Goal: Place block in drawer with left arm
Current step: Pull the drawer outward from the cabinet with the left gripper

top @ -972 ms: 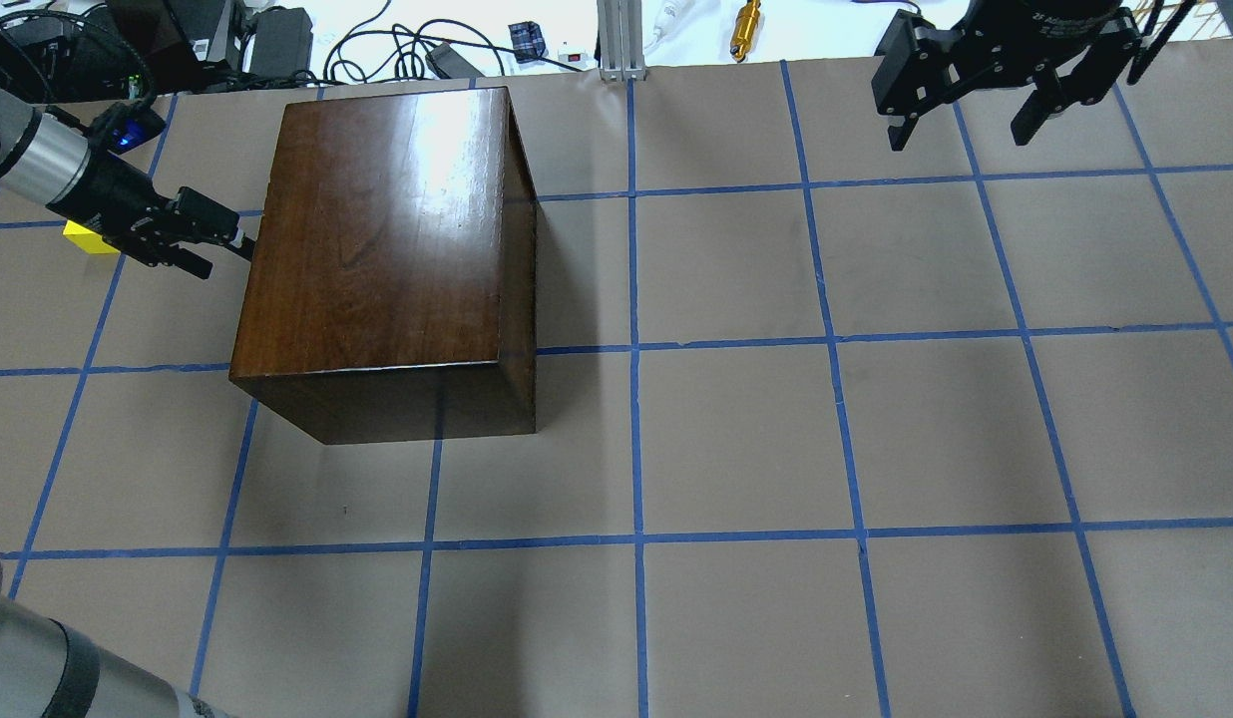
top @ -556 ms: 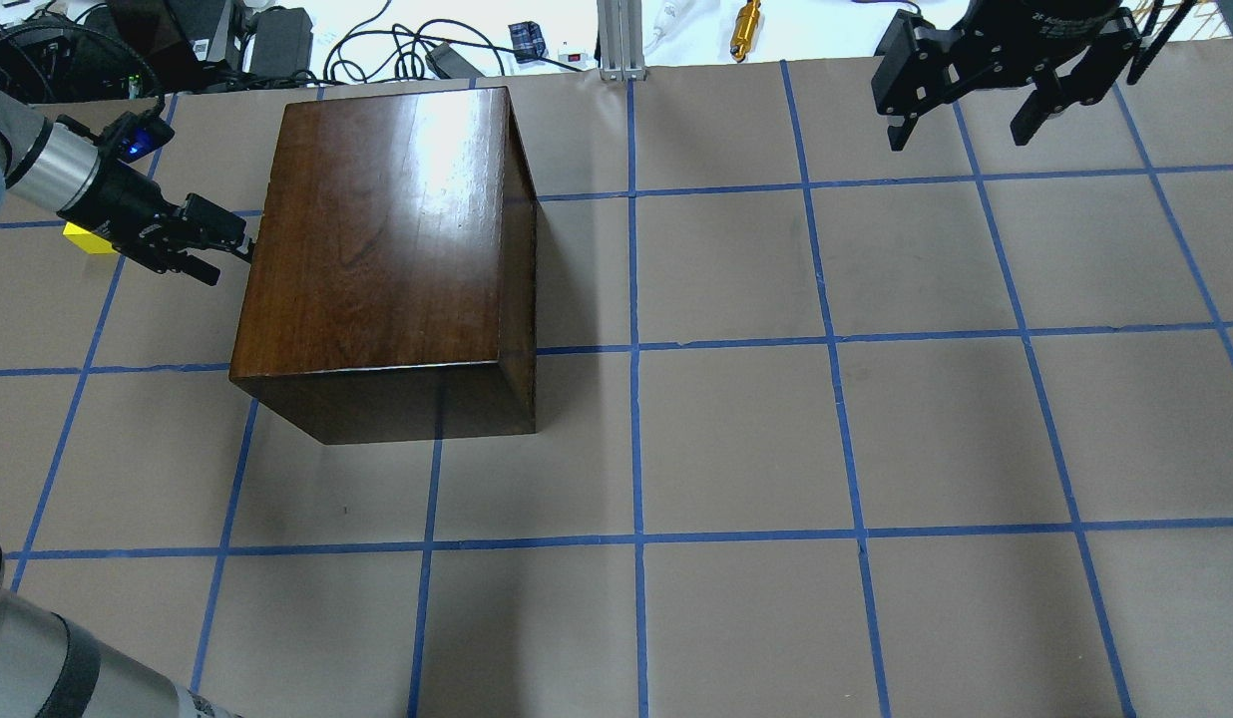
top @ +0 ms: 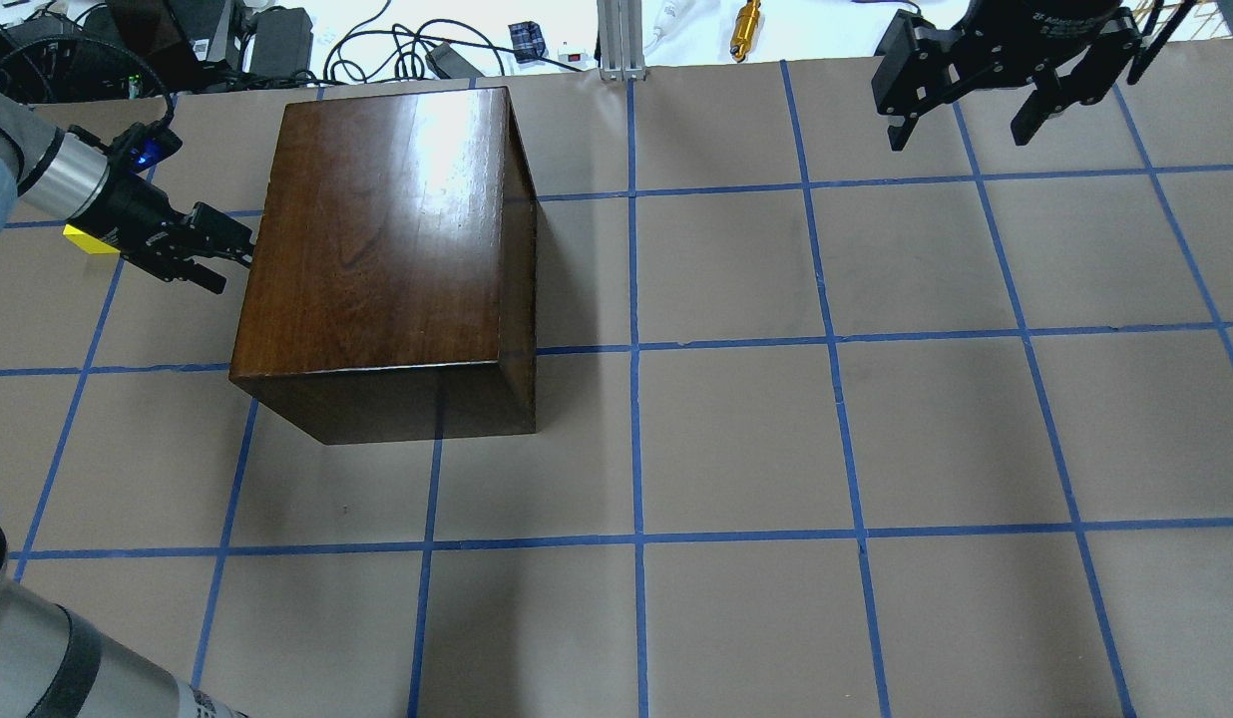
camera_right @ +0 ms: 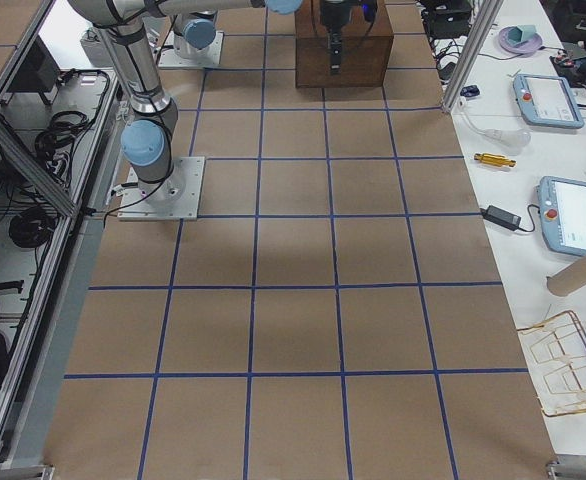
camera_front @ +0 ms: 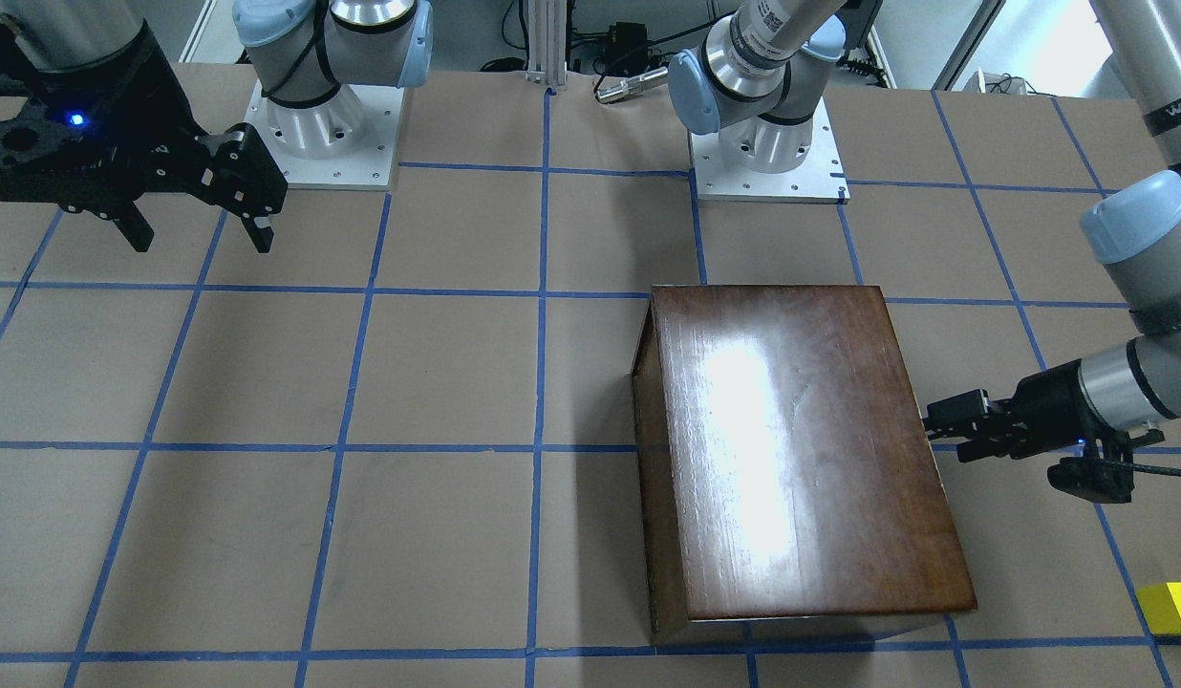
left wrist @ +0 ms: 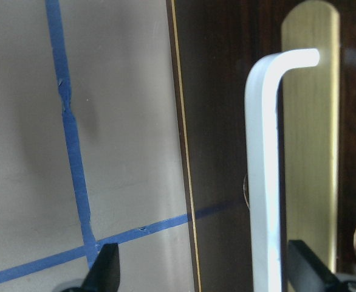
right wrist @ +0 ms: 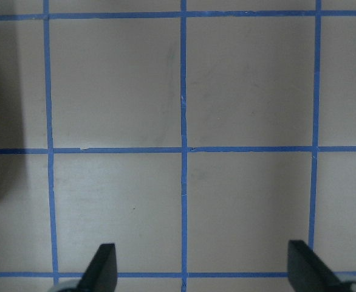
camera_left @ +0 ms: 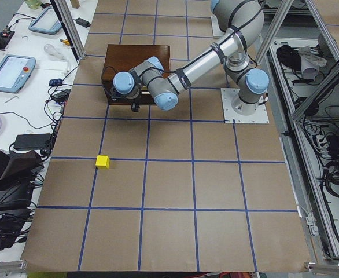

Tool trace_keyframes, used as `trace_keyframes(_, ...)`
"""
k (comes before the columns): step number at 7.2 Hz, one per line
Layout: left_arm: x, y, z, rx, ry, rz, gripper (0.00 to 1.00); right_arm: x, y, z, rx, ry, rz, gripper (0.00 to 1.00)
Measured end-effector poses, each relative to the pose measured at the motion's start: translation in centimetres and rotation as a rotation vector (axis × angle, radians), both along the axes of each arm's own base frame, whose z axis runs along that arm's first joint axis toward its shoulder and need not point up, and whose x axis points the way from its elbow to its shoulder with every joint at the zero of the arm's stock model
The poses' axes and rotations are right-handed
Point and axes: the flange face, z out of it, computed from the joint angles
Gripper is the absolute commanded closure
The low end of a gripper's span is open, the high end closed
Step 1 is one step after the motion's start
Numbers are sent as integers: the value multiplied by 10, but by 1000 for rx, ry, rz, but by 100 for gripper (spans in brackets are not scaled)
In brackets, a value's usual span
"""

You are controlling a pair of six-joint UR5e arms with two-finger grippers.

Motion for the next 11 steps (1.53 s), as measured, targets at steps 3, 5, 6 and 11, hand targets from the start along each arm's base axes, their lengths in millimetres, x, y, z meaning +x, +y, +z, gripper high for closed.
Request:
trace_keyframes(3, 0, -1, -4, 17, 2, 23, 5, 0, 0, 0, 0, 1, 0, 0)
trace_keyframes(5, 0, -1, -7, 28, 2, 35, 5, 0, 0, 0, 0, 0, 0, 0)
trace_keyframes(6, -1, -1, -7, 33, 2, 44, 5, 0, 0, 0, 0, 0, 0, 0)
trace_keyframes(11, 5, -2, -6, 24, -63, 25, 4, 0, 0, 0, 0, 0, 0, 0)
